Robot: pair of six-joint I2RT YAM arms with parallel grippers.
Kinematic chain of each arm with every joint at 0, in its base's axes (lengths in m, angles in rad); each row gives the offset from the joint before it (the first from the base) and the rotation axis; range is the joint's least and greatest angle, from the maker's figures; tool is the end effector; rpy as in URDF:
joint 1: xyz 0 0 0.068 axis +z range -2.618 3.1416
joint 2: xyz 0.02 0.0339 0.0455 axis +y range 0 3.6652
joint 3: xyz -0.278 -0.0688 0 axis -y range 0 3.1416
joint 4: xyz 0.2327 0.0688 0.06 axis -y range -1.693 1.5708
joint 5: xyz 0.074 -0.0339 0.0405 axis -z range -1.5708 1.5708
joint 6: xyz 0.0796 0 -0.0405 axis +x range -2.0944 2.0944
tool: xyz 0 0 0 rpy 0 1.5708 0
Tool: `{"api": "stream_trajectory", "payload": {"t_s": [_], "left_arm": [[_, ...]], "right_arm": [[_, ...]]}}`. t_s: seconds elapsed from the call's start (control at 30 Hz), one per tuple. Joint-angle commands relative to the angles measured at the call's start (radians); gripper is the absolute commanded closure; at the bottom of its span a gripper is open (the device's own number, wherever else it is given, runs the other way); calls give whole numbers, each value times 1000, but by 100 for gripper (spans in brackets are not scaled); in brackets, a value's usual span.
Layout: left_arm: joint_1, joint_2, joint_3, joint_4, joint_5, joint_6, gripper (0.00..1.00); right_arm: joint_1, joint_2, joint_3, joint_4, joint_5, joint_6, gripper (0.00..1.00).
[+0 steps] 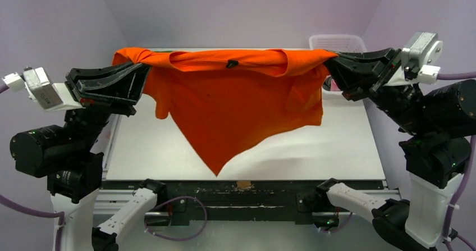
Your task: Fold and stack the t-shirts
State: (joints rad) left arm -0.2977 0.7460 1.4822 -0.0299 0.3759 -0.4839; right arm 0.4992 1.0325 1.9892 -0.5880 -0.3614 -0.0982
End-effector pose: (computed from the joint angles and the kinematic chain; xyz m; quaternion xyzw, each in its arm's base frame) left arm 0.0494 -0.0457 0.5990 0.1307 0.4255 -0.4122 0.7950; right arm 0.0752 0.0731 0.6304 -0.3054 0.4880 0.2612 0.7748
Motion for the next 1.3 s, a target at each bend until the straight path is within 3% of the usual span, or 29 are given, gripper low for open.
{"api": "stream_trajectory", "payload": {"t_s": [0.0,0.17,0.27,0.43,0.5,0.57,0.6,0.63,0.67,0.7,0.73,0.77,0.93,1.13,1.27], "left_arm": [[0,82,89,-58,-10,42,100],[0,227,145,-203,-164,41,100],[1,347,106,-271,-269,45,100],[8,649,102,-442,-571,33,100],[30,845,158,-511,-600,16,86],[61,1015,269,-600,-583,-24,90],[75,1085,308,-623,-561,-43,80],[90,1138,342,-627,-511,-54,62],[100,1176,369,-643,-470,-72,42],[105,1192,382,-646,-435,-84,23],[104,1189,375,-629,-415,-82,4],[102,1175,353,-604,-402,-79,0],[100,1114,253,-514,-262,-77,0],[71,1183,240,-474,-89,-112,0],[45,1283,257,-430,54,-155,0]], "right_arm": [[0,73,37,-52,82,1,100],[-1,169,5,-37,348,-18,100],[-10,226,-120,18,492,-33,100],[-179,433,-273,86,347,90,100],[-200,565,-285,148,359,92,100],[-207,717,-239,213,361,92,84],[-210,804,-198,221,361,92,72],[-213,888,-128,197,378,116,54],[-213,966,-40,139,397,133,27],[-213,1034,43,56,406,138,20],[-213,1076,98,-4,414,138,17],[-213,1087,96,-17,425,143,15],[-212,901,-213,160,431,200,12],[-205,734,-510,160,447,348,10],[-175,695,-676,182,375,355,19]]}}
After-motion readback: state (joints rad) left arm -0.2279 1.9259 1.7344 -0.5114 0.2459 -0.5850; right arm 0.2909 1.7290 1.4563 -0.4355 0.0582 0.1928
